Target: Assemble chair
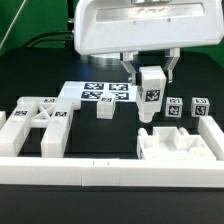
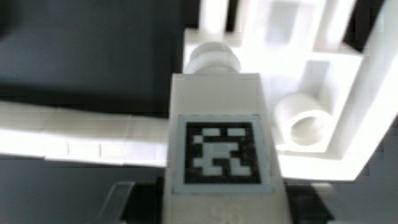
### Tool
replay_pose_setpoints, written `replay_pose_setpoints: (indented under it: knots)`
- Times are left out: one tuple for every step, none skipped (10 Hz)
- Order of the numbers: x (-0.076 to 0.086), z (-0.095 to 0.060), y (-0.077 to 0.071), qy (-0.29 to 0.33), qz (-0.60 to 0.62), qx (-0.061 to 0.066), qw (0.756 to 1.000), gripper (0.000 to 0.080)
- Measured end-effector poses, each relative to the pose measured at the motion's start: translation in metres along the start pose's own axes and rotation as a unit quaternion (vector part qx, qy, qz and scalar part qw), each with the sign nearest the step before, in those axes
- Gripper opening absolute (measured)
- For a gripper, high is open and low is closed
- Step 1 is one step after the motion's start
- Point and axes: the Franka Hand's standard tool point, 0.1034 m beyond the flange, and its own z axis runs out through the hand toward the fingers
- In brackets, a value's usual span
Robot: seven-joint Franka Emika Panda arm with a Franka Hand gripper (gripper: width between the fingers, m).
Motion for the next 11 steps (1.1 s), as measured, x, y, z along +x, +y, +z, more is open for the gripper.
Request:
replay_pose_setpoints:
  knots:
    - [-0.001,0.001,-0.001,-0.005,0.000,0.001,1.000,0.0287]
    - [0.000,0.002,-0.005,-0.002,0.005,0.001,1.000,0.0287]
    - [0.005,0.007,-0.024,0.009,0.006,0.001,1.000,0.0287]
    - [0.009,0.015,-0.037,0.007,0.009,0.006,1.000,0.0287]
    - [0.013,0.016,-0.040,0.009,0.009,0.007,1.000,0.0287]
    - [0.012,0.016,-0.037,0.010,0.009,0.006,1.000,0.0287]
    - [0.012,0.017,-0.037,0.018,0.009,0.004,1.000,0.0287]
    - [0.014,0.016,-0.036,0.024,0.009,0.003,1.000,0.0287]
    - [0.016,0.016,-0.034,0.046,0.007,-0.002,0.999,0.0287]
    - [0.019,0.016,-0.034,0.083,0.004,-0.010,0.996,0.0287]
    - [0.021,0.018,-0.043,0.090,-0.001,-0.007,0.996,0.0287]
